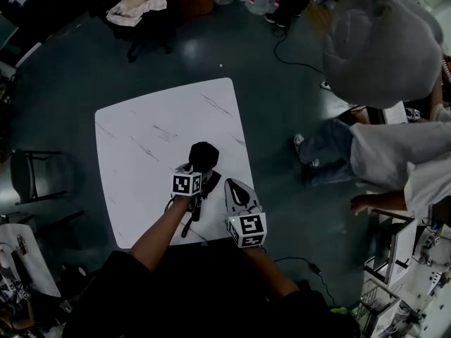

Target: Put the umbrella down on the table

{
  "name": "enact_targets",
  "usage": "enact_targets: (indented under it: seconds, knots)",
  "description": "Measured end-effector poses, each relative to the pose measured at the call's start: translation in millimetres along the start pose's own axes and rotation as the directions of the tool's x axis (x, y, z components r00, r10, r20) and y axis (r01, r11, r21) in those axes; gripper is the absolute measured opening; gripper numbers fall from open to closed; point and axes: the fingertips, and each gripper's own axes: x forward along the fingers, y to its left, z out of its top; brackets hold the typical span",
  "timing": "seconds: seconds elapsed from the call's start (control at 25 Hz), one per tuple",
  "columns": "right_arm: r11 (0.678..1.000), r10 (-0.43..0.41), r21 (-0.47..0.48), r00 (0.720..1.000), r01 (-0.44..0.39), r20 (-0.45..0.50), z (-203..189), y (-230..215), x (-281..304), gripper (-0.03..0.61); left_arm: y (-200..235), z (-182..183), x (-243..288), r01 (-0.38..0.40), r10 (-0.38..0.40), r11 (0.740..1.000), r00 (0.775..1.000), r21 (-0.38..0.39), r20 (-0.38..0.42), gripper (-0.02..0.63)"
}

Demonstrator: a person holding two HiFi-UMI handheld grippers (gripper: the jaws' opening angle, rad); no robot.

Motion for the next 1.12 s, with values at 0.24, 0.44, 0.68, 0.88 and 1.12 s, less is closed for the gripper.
enact_targets:
  seconds: [0.24, 0.44, 0.68, 0.88, 1.12]
  knots:
    - [0.999, -0.036, -0.004, 0.999, 0.036, 0.034, 2.7, 17.4, -18.9, 0.016, -2.1, 9.5, -45.0, -0.021, 0.009, 0.996, 0.992, 0.09, 0.127, 0.367]
    - [0.998, -0.058, 0.012, 0.996, 0.057, 0.06, 2.6, 47.9, -44.4, 0.015, -25.4, 4.3, -104.2, 0.032, -0.054, 0.994, 0.974, 0.104, 0.218, 0.367]
    - [0.994, -0.108, 0.031, 0.985, 0.105, 0.137, 27.1, 84.7, -85.5, 0.016, -64.7, -4.3, -187.6, 0.108, -0.15, 0.984, 0.932, 0.14, 0.331, 0.365]
    - [0.992, -0.121, -0.017, 0.972, 0.127, 0.2, 40.9, 115.7, -104.4, 0.017, -91.0, -10.7, -246.2, 0.197, -0.261, 0.961, 0.876, 0.193, 0.407, 0.365]
    - [0.989, -0.136, -0.034, 0.969, 0.146, 0.208, 40.6, 164.6, -120.3, 0.017, -99.3, -20.3, -318.9, 0.192, -0.301, 0.947, 0.807, 0.257, 0.507, 0.356]
